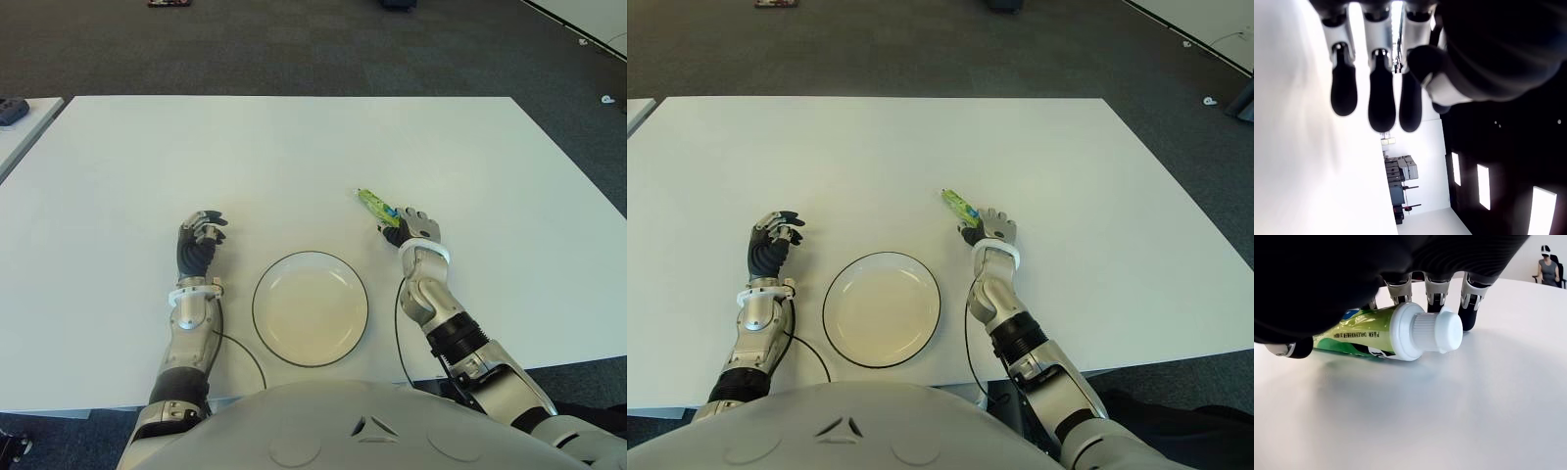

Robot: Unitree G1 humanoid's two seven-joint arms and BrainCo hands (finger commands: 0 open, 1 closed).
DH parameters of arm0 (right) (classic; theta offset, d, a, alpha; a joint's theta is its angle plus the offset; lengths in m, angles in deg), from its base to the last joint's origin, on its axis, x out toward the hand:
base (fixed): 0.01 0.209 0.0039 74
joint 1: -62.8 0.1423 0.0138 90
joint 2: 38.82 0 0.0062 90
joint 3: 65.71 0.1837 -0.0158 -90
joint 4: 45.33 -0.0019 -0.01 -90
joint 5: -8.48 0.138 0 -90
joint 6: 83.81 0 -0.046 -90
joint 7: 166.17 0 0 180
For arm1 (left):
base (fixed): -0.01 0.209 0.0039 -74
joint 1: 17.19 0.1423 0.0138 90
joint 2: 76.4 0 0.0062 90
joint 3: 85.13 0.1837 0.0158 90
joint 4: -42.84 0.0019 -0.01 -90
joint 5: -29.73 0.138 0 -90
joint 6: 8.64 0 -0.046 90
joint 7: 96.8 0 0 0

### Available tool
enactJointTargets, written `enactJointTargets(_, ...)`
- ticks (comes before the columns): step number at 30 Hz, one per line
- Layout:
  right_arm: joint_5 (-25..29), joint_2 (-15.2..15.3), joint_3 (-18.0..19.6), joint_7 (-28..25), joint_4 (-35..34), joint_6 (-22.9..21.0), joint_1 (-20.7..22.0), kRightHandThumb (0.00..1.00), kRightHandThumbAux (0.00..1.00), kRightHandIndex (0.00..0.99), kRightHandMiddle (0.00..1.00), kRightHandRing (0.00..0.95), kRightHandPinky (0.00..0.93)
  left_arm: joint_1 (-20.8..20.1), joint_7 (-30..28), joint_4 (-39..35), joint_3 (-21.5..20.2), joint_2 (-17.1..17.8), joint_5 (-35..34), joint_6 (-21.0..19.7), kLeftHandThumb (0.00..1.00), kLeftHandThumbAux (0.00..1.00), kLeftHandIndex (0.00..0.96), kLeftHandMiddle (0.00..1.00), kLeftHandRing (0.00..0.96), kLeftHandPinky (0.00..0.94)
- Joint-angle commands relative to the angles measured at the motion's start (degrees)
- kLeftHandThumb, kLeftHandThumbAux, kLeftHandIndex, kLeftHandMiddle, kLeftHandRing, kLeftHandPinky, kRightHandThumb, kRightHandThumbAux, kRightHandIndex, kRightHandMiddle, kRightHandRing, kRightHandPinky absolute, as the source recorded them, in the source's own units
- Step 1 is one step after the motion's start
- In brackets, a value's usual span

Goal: Put the toothpaste on the table into the plate.

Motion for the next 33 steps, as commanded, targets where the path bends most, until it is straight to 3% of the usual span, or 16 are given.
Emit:
enactJointTargets(1, -0.7, -1.9, -4.1, -2.8, 1.0, 0.3, -1.6, 0.525, 0.129, 0.000, 0.000, 0.000, 0.000, 0.9, 0.7, 1.7, 0.4, -0.4, 0.6, -1.0, 0.834, 0.679, 0.407, 0.490, 0.609, 0.583)
enactJointTargets(8, -3.3, -2.6, -7.2, -3.9, 0.6, -0.2, -2.4, 0.537, 0.135, 0.000, 0.000, 0.000, 0.000, 1.2, 0.6, 0.7, 0.4, -0.4, 0.7, -2.4, 0.834, 0.680, 0.406, 0.489, 0.607, 0.577)
enactJointTargets(20, -4.4, -2.4, -11.2, -5.8, 4.3, 3.1, -1.3, 0.560, 0.173, 0.000, 0.000, 0.000, 0.000, 1.6, 1.0, -0.3, 0.5, -0.6, 1.2, -3.1, 0.836, 0.679, 0.412, 0.487, 0.619, 0.610)
enactJointTargets(28, -4.7, -2.0, -12.4, -6.6, 4.9, 3.9, -0.5, 0.560, 0.178, 0.000, 0.000, 0.000, 0.000, 1.8, -0.2, -0.4, 0.5, -0.6, -0.3, -2.2, 0.835, 0.679, 0.405, 0.498, 0.631, 0.615)
enactJointTargets(33, -4.2, 0.4, -10.9, -6.1, 1.9, 5.5, -0.4, 0.544, 0.195, 0.000, 0.000, 0.000, 0.000, 2.0, -0.3, -0.3, 0.3, -0.8, -1.2, -1.1, 0.835, 0.679, 0.405, 0.499, 0.634, 0.618)
